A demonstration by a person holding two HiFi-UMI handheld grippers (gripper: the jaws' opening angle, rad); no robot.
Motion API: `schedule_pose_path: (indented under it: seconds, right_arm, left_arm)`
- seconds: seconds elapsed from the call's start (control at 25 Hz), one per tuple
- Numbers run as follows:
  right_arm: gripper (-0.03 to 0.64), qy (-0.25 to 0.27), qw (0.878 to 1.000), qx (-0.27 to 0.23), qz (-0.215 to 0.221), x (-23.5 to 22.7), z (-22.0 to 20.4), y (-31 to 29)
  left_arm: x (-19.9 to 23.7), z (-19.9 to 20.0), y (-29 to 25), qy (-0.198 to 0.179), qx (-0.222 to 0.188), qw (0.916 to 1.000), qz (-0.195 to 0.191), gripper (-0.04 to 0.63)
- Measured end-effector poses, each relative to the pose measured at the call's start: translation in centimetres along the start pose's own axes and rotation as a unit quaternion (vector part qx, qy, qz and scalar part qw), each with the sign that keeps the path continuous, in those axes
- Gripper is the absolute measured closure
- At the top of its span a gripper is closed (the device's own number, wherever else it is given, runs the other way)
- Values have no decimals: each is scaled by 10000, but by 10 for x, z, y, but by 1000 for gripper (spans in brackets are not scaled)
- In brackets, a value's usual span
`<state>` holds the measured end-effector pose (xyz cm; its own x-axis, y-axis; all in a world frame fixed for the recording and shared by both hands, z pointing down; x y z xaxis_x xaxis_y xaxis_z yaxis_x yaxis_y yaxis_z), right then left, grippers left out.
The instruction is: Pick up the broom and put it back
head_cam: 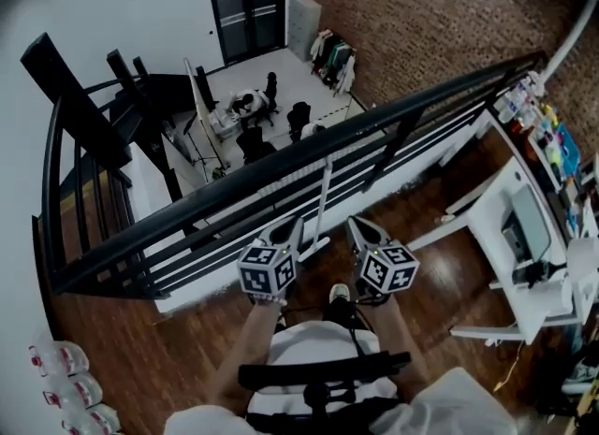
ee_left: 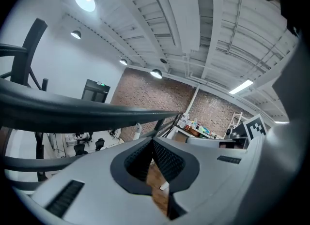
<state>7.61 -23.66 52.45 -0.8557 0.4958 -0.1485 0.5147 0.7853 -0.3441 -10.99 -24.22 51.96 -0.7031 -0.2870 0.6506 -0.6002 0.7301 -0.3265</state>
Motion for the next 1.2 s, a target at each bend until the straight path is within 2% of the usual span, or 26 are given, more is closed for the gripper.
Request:
schedule_pose_path:
  seconds: [0.16,0.24,0.48,0.76,1.0,1.2]
  right_arm:
    - [580,163,9998,133,36,-25,2,-23]
    - [506,206,9996,204,47,-38,2,-37]
    - [402,493,9978,444,46,-65,4,-91]
    - [397,629,9951,755,89,-86,-4,-150]
    - [397,737,9919,1032,76,-94,-18,-184]
    - [399,1067,9874,1164,35,-99,-28,-205]
  left_arm:
    - [-6,6,-19,-5,-102,9998,161,607]
    - [-6,8,-31,-20,-110,9996,254,607]
    - [2,15,-53,-91,-34,9988,486,607]
    - [9,14,-80,-86,79,9978,652,607]
    - [26,10,-102,117,200,9963,829,607]
    - [38,4,-113,328,282,9947,934,607]
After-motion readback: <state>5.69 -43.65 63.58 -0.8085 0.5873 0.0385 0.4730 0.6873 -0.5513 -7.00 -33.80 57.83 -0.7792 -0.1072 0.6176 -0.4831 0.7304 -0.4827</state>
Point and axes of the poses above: the fingertips, and each gripper's own axes: y backward along the fingers, x to its left, z out of its top, the point moved 6 cm from there along y, backward along the fingers, and after that the axes turned 14 degrees about y, right-handed, at the moved point
